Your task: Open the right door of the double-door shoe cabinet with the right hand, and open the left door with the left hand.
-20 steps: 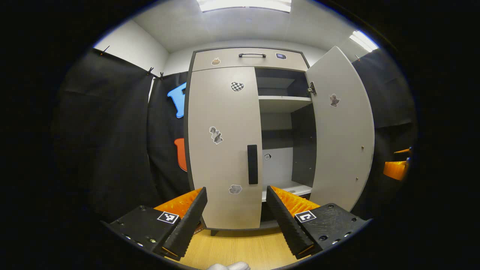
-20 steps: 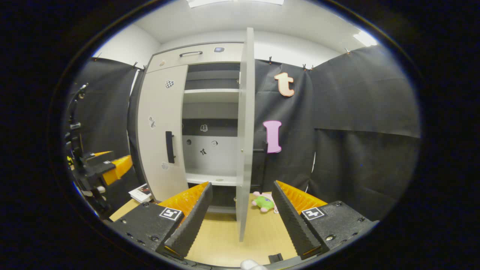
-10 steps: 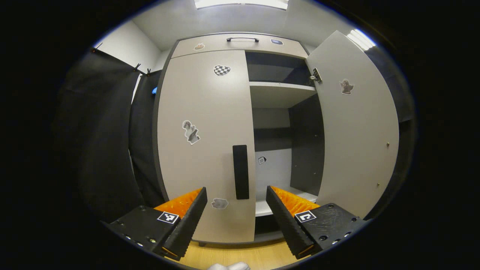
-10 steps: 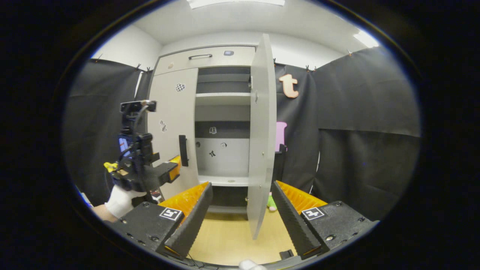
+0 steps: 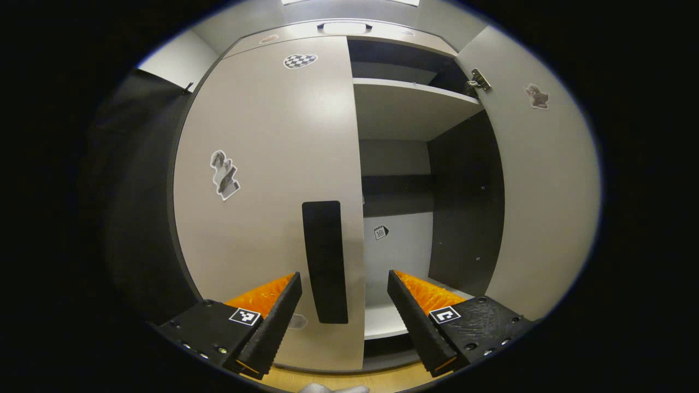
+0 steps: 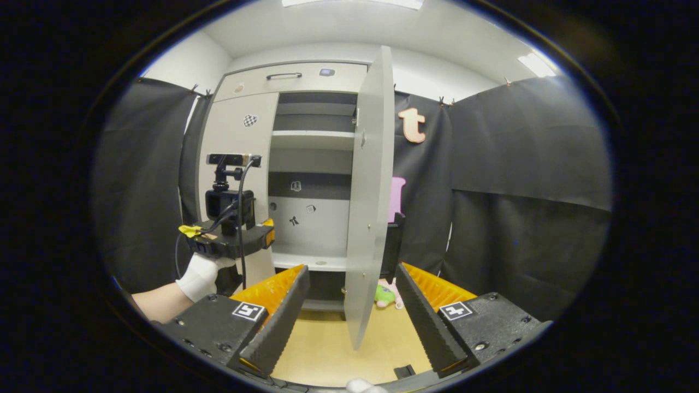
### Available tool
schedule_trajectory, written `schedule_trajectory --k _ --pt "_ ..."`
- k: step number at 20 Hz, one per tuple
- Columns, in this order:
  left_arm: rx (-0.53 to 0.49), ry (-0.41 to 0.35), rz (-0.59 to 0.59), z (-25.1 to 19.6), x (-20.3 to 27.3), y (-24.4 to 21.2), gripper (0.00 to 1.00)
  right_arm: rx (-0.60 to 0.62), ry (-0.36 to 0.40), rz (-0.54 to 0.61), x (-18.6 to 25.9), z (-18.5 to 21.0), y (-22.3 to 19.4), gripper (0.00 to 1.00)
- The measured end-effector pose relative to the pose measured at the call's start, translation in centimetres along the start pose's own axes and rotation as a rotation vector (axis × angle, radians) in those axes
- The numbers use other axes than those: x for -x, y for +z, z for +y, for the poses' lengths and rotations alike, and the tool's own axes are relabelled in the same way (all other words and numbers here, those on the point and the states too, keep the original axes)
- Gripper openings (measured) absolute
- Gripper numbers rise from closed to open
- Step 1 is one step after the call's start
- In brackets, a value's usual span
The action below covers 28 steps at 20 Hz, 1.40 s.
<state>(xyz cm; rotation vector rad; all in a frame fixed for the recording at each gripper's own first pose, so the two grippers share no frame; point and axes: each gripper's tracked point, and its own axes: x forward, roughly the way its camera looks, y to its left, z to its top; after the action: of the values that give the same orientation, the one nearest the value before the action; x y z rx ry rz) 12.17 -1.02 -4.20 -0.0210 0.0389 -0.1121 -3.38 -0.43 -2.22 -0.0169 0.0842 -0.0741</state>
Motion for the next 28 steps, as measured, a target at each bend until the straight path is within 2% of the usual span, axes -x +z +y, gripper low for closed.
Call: schedule_trajectory --k 2,3,5,8,9,10,12,13,20,23,28 --pt "0.007 0.021 0.007 0.3 -0.4 0.0 0.96 0.003 0.006 0.006 -0.6 0.3 0.0 0.99" --pt "0.002 0.029 0.002 0.7 -0.6 0.1 0.88 0.007 0.009 0.006 -0.7 0.4 0.0 0.99" --pt "-0.01 0.041 -0.006 1.3 -0.9 0.4 0.8 0.011 0.02 0.006 -1.1 0.8 0.0 0.99" --pt "-0.006 0.016 0.031 1.1 -1.6 -0.4 0.77 0.01 0.035 0.008 -1.6 1.2 0.0 0.99" --pt "-0.008 0.016 0.014 1.1 -1.8 -0.1 0.43 0.01 0.039 0.008 -1.6 1.4 -0.1 0.99" --pt "-0.02 0.017 0.017 1.1 -1.8 -0.1 0.45 0.01 0.043 0.009 -1.6 1.4 -0.2 0.99" --pt "-0.033 0.014 0.009 1.0 -1.7 -0.1 0.42 0.009 0.049 0.011 -1.5 1.4 -0.3 1.0" --pt "-0.025 0.013 0.021 1.2 -1.7 -0.3 0.34 0.008 0.05 0.012 -1.6 1.4 -0.4 1.0" --pt "0.008 -0.019 0.04 1.3 -0.8 -0.2 0.19 0.006 0.055 0.02 -1.1 0.9 -0.7 1.0" --pt "0.013 -0.054 0.04 1.3 0.4 -0.1 0.19 0.002 0.076 0.016 -0.8 1.0 -0.8 0.99" --pt "-0.002 -0.057 0.038 1.9 2.8 0.0 0.19 0.017 0.135 0.003 0.2 2.3 -0.6 0.99"
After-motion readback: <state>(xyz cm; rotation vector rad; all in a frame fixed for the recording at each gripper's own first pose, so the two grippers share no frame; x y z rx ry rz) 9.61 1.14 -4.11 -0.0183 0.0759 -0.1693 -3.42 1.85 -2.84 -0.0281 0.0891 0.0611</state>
